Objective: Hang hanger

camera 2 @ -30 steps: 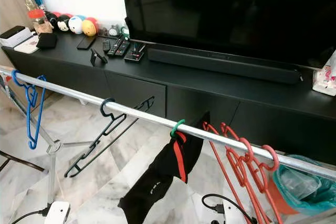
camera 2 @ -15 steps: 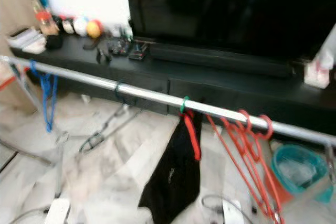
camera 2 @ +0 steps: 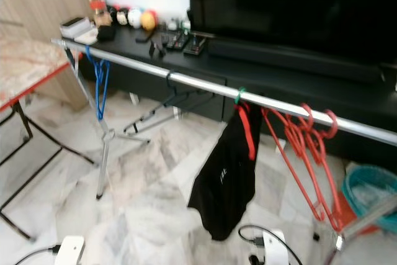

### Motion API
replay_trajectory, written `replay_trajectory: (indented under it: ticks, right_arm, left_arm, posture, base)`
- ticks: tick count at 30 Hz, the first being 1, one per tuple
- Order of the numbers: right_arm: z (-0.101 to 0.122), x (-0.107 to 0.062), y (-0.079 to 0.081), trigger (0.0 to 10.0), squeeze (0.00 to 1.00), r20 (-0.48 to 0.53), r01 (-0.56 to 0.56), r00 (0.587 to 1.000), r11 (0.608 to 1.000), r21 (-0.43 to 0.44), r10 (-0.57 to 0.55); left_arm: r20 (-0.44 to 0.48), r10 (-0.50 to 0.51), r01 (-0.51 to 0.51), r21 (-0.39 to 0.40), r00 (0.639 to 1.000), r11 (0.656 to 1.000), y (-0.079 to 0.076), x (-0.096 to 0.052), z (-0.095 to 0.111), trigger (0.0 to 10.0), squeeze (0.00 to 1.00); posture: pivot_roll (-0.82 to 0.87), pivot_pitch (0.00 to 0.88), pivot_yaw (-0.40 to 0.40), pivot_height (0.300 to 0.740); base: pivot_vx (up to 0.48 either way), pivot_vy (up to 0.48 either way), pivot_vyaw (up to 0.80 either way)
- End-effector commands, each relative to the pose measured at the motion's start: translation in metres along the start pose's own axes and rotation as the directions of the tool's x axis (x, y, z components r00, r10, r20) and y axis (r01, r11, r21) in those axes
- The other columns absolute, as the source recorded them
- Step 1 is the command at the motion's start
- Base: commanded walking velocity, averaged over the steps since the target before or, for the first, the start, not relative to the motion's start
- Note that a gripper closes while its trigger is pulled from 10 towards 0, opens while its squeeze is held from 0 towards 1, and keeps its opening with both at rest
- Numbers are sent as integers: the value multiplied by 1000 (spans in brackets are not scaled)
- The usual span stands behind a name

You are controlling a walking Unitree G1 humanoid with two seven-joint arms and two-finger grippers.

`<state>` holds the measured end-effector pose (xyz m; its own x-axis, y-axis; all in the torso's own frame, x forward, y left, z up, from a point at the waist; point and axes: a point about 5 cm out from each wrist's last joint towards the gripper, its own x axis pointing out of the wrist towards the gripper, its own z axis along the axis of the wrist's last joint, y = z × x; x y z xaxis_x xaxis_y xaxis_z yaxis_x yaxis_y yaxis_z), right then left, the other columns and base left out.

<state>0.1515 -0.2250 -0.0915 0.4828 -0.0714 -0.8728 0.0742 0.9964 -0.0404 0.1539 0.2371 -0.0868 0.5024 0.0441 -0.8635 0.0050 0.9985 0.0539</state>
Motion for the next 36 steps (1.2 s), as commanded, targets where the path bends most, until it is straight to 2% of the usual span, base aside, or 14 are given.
replay_trajectory:
  ticks: [1, 20, 36]
  right_arm:
    - [1, 1, 6, 10000, 0, 2, -14, 1000, 1000, 14, 14]
    - [2, 1, 7, 10000, 0, 1, -10, 1000, 1000, 24, 10]
    - [1, 2, 11, 10000, 0, -12, -18, 1000, 1000, 16, 18]
  left_arm:
    - [7, 8, -8, 22, 1000, 1000, 5, 0, 5, 10000, 0]
    - [4, 3, -3, 33, 1000, 999, 5, 0, 6, 10000, 0]
    - [-3, 5, -5, 70, 1000, 998, 8, -1, 6, 10000, 0]
  posture:
    - [16, 0, 20, 740]
    - [-4, 0, 41, 740]
    - [-24, 0, 69, 740]
  base:
    - [-319, 0, 0]
    - [-320, 0, 0]
    - [-40, 0, -723]
